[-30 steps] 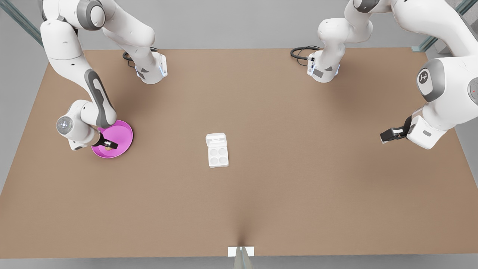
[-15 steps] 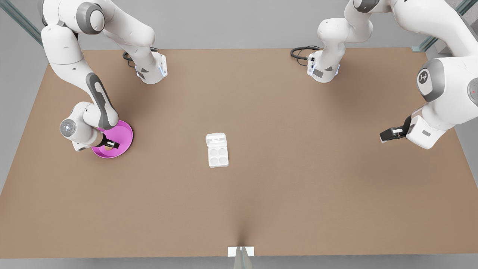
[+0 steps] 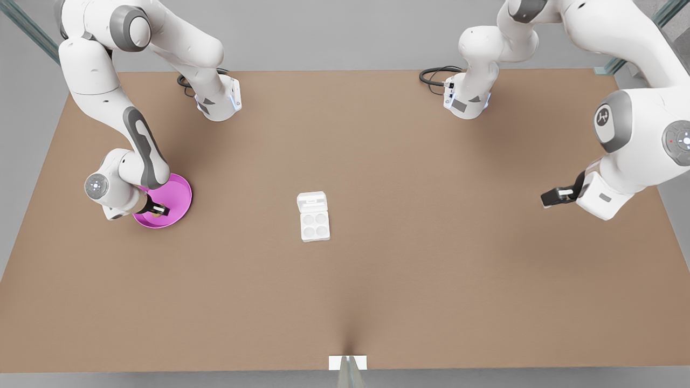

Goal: Pack egg into the box and close the box lid

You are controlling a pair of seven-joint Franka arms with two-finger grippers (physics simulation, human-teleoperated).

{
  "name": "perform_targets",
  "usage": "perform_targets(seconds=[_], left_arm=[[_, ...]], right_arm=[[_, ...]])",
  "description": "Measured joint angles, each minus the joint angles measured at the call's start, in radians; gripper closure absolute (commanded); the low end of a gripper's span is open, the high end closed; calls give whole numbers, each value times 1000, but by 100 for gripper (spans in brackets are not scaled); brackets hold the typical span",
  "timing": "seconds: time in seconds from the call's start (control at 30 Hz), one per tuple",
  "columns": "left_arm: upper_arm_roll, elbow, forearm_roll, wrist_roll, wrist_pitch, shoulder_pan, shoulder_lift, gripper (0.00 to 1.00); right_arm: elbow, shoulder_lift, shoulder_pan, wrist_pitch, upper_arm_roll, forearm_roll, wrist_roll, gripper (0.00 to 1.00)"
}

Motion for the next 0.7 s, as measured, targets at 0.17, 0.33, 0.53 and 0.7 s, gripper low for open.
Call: perform_targets(seconds=[0.17, 0.33, 0.53, 0.7], left_arm=[[-1, -2, 6, 0, -13, -2, 1, 0], [-1, -2, 7, 1, -16, -2, 1, 0], [-1, -2, 7, -1, -19, -3, -2, 0], [-8, -1, 7, -5, -22, -4, -5, 0]], right_arm=[[8, -2, -6, -4, 0, 1, -17, 49], [14, 7, -8, -3, 0, 3, -20, 46], [14, -1, -9, -6, 0, 0, -24, 45], [29, -75, 15, -73, 13, 9, -11, 45]])
